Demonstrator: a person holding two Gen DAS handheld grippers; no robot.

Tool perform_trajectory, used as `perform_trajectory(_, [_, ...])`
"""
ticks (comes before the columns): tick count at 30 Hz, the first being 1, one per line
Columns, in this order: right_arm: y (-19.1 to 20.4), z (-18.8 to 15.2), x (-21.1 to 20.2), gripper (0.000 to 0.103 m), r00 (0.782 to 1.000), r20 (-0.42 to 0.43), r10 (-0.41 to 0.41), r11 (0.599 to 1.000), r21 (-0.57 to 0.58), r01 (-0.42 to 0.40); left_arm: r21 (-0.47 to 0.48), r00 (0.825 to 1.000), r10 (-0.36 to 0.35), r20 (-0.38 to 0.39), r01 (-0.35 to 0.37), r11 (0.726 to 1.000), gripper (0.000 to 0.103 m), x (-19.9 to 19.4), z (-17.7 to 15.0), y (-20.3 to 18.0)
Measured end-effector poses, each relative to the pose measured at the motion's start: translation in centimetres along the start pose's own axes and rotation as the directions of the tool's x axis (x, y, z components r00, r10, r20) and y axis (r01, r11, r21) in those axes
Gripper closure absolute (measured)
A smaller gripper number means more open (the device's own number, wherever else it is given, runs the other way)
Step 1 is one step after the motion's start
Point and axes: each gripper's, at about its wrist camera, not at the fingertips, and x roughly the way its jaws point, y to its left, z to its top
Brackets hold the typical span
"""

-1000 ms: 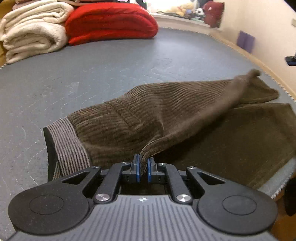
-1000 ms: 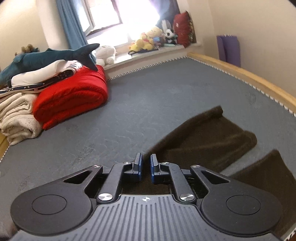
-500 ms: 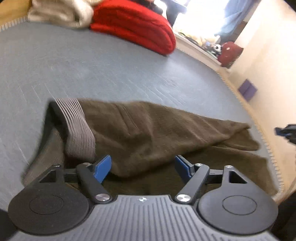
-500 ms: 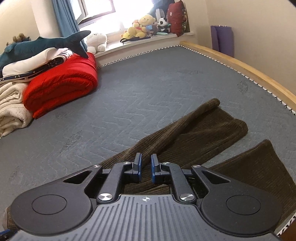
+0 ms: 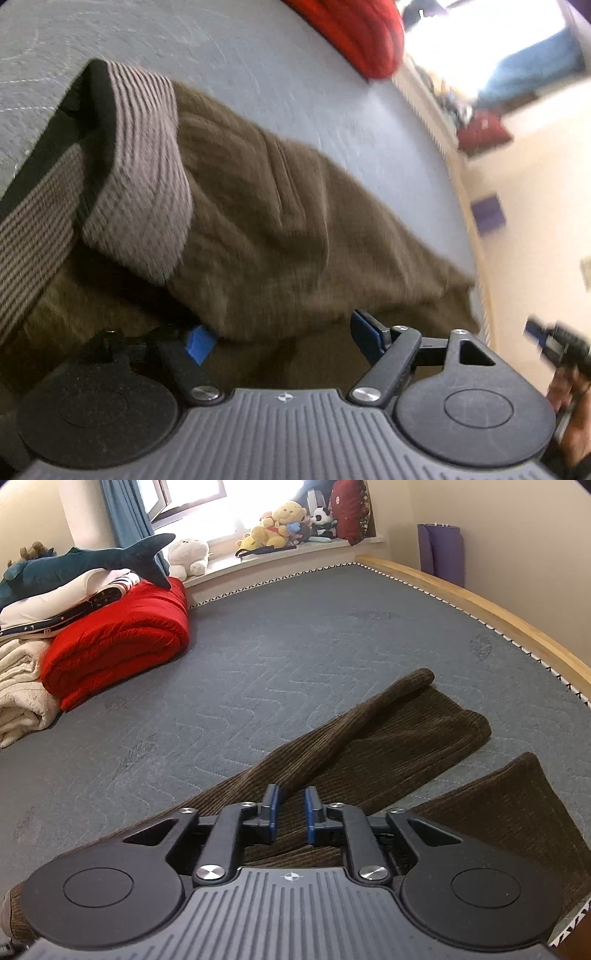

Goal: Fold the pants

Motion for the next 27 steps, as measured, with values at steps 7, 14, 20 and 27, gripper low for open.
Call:
perform_trajectory(7, [-0.3,0.1,0.2,0.078,1.0,-0.005,0.0,1.0,0.007,0.0,-0.03,0.995,0.026,0.099,-0.023,0.999,0.032,-0.6,1.1,0.4])
perform_trajectory(14, [0.2,0.1,0.7,0.078,1.0,-0.012,-0.013,1.0,-0.012,0.013,0.057,0.979,0.127,0.16,-0.138,0.989,0.085,-0.9,1.3,-0.5])
perform_trajectory(20, [0.2,-0.1,0.5,0.078,1.0,-0.012,-0.023,0.999,-0.025,0.023,0.189,0.946,0.152,0.287,-0.212,0.959,0.087,-2.7,-0.2,-3.2])
perform_trajectory(27, [-0.3,-0.2,0.1,0.078,0.999,-0.005,-0.049,0.999,-0.021,0.048,0.093,0.976,0.153,0.152,-0.169,0.981,0.086,-1.0,0.2,-1.0])
